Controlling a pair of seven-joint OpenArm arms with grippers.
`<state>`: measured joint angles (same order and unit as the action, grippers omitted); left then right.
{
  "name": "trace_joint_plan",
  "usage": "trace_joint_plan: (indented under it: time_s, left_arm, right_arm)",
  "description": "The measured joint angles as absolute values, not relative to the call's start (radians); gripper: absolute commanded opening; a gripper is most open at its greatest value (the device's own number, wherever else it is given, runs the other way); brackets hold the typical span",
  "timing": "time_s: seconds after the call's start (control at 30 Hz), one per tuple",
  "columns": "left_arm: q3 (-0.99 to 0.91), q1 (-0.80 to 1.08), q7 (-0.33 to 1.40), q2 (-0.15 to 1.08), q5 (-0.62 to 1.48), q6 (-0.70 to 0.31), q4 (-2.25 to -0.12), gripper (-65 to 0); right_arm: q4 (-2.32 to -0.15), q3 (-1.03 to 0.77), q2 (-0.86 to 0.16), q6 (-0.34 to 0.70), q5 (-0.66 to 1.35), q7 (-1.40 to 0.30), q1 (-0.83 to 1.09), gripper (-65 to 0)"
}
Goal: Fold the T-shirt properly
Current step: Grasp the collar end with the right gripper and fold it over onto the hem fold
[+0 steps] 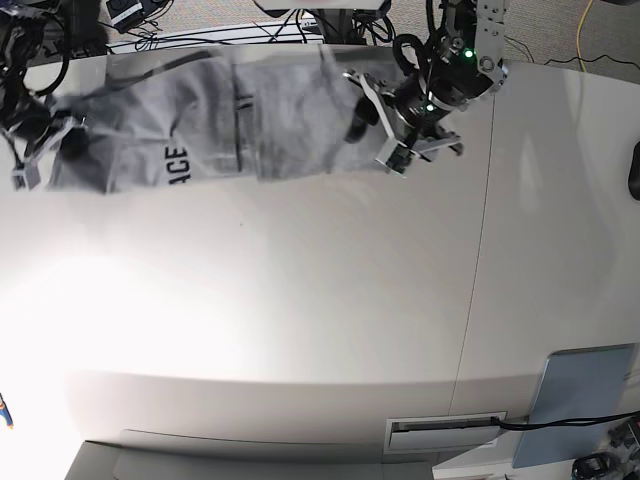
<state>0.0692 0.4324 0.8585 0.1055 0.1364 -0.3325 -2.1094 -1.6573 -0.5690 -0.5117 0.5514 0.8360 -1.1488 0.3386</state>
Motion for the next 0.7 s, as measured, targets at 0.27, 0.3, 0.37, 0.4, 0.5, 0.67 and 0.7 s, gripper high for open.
trace_joint_plan:
  time_s: [0.27,0.3,0.37,0.4,0.5,0.67,0.7]
  left_arm:
    - [-0.022,0.435,0.812,0.1,0.078,-0.278,-2.026,-32.6]
    - [-0.051,0.435,0.805,0.101,0.092,-0.289,-1.999,-32.6]
    - [-0.109,0.437,0.81,0.103,0.148,-0.349,-1.949,-32.6]
    - [-0.132,0.437,0.81,0.103,0.186,-0.383,-1.927,-32.6]
    - [-0.171,0.44,0.83,0.102,0.308,-0.472,-1.885,-32.6]
    - [-0.146,0.44,0.848,0.102,0.4,-0.528,-1.86,-32.6]
    - [-0.13,0.438,0.848,0.102,0.4,-0.528,-1.86,-32.6]
  right_arm:
    - [-1.999,-0.569,-0.405,0.492,0.907,-1.28,0.341,-65.0]
    - [-2.041,-0.569,-0.382,0.493,0.909,-1.295,0.341,-65.0]
    - [-2.124,-0.568,-0.348,0.482,0.906,-1.308,0.341,-65.0]
    - [-2.164,-0.568,-0.336,0.471,0.909,-1.303,0.34,-65.0]
    - [-2.258,-0.535,-0.309,0.47,0.876,-1.298,0.342,-65.0]
    - [-2.341,-0.367,-0.245,0.433,0.796,-1.25,0.364,-65.0]
    - [-2.341,-0.328,-0.231,0.426,0.775,-1.237,0.366,-65.0]
